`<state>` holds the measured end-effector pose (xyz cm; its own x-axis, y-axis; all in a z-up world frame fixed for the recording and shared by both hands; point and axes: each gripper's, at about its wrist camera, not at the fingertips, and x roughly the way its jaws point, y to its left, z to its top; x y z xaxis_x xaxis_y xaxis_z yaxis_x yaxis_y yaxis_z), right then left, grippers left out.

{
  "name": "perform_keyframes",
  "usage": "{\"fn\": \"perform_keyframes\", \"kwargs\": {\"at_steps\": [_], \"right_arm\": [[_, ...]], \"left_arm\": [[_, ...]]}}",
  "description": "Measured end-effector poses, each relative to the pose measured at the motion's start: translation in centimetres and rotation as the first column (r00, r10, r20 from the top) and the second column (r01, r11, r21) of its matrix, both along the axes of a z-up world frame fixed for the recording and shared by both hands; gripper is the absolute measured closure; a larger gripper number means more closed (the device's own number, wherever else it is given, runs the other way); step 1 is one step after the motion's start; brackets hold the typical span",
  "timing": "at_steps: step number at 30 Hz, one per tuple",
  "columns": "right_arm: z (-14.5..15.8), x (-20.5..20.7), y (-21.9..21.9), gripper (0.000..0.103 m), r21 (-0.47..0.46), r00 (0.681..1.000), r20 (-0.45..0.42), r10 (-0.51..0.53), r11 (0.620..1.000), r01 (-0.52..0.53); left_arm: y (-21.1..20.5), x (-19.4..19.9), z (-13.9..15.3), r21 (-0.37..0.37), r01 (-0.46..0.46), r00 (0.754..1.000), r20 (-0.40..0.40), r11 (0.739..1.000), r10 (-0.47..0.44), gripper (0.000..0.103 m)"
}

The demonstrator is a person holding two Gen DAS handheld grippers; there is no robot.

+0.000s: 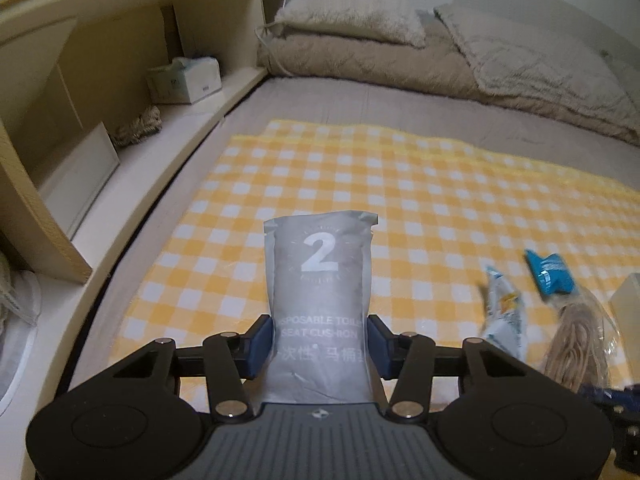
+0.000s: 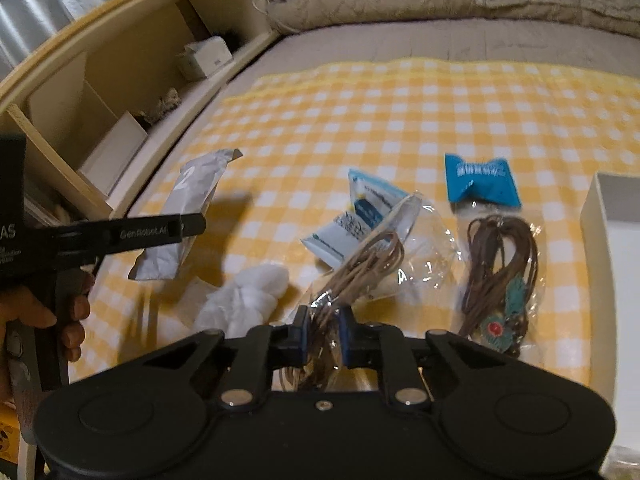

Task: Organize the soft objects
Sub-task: 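Grasp the bagged light-brown cord with the right tool while the left tool holds the packet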

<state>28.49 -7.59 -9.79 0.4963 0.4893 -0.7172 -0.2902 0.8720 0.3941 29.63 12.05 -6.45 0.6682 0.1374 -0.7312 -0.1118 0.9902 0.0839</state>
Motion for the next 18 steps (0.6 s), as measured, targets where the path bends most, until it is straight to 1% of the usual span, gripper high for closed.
{"fn": "perform_keyframes", "kwargs": {"at_steps": [7,12,18], "right_arm": [[3.0,-1.5,-1.4,0.088,0.017,0.996,0.087,0.004,1.0,-0.006],[5.0,-2.6,-2.7,0.088,0.021,0.991,0.137,0.005,1.0,-0.008],[7.3,-4.3,-5.5,0.088,0.018,0.981,0.193,-0.002,1.0,-0.001]], "left_arm": [[-1.6,-3.0,2.8,-0.018,0.027,0.998,0.057,0.999,-0.026,0.052],[-3.2,-4.9,4.6,-0.045,0.067,0.994,0.088,0.997,-0.063,0.052],[-5.7,-6.6,6.2,-0.083,0.126,0.986,0.116,0.989,-0.116,0.052]]}}
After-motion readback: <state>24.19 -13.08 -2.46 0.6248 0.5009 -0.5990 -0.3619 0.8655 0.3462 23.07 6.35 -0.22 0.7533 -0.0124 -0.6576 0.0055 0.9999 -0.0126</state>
